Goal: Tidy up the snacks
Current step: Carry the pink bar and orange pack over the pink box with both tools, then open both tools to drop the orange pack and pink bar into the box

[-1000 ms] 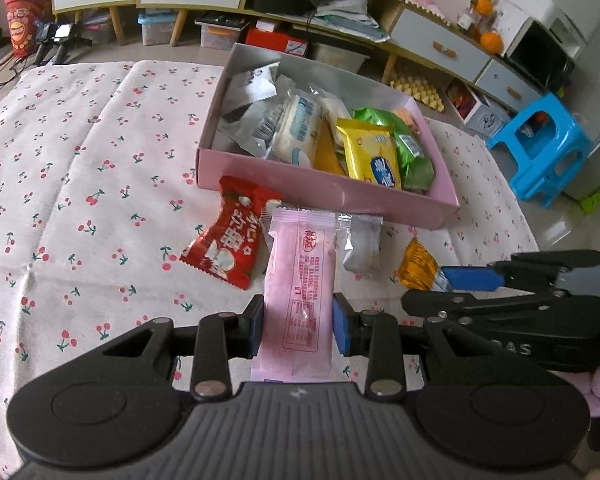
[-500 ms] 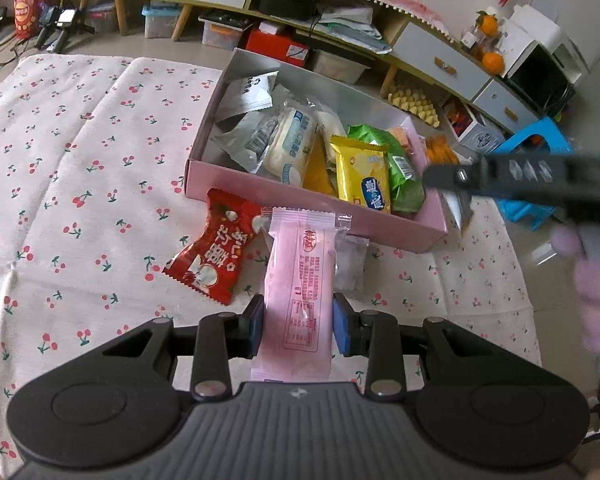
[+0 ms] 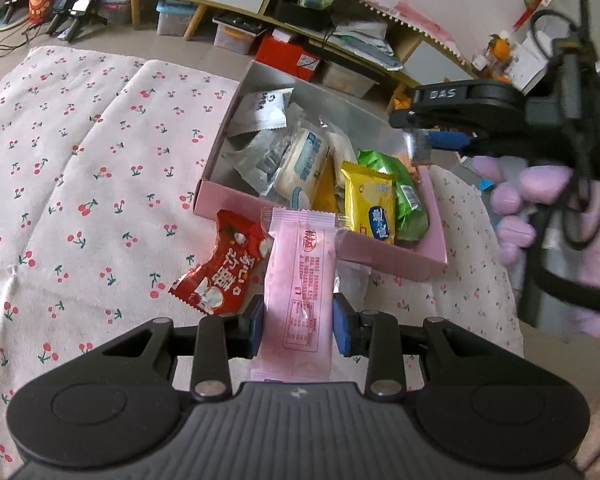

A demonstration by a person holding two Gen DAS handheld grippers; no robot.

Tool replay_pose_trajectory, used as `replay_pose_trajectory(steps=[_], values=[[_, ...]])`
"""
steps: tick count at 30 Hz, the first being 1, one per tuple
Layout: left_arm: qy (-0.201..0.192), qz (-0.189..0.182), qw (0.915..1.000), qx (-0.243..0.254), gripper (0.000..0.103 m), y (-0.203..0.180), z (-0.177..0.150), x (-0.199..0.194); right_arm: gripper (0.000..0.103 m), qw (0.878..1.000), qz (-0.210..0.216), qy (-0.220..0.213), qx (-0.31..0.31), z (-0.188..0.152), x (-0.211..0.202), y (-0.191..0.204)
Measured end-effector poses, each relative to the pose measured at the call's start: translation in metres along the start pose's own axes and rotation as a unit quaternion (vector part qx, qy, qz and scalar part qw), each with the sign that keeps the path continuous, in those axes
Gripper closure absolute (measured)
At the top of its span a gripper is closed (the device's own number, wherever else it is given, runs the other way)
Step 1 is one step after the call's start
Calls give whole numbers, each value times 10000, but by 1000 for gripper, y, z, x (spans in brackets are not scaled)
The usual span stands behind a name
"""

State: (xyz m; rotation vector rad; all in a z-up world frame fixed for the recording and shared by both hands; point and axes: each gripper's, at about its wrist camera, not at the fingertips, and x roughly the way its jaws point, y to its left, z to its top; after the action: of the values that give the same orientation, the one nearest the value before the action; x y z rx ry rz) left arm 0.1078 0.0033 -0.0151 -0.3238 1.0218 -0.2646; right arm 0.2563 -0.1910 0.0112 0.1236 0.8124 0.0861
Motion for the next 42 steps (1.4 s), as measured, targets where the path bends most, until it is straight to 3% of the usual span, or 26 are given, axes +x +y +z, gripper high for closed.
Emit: replay_pose_trajectory(steps=[8, 10, 12, 17, 19, 30, 42], values=[[-170, 43, 9998, 100, 72, -4, 4, 2, 60, 9981, 445, -134, 398, -8, 15, -11], [-282, 77, 9993, 213, 72, -8, 5, 1, 46, 9973, 513, -161, 509, -10, 12, -14], [-383, 149, 9987, 290, 72, -11, 6, 1, 41, 9960, 582, -188, 652, -12, 7, -18], [-494, 100, 9981, 364, 72, -15, 11, 0, 41, 9939, 792, -192, 739, -22, -7, -25], [-590, 211, 9965, 554, 71, -18, 15, 2, 36, 9943, 806, -219, 664, -25, -15, -27], [-995, 357, 9892, 1012, 71, -35, 75, 27, 32, 9934, 757, -576, 633, -32, -46, -46], [-1168, 576, 9834, 1265, 70, -42, 93, 61, 31, 9938, 712, -607, 599, -35, -46, -52]])
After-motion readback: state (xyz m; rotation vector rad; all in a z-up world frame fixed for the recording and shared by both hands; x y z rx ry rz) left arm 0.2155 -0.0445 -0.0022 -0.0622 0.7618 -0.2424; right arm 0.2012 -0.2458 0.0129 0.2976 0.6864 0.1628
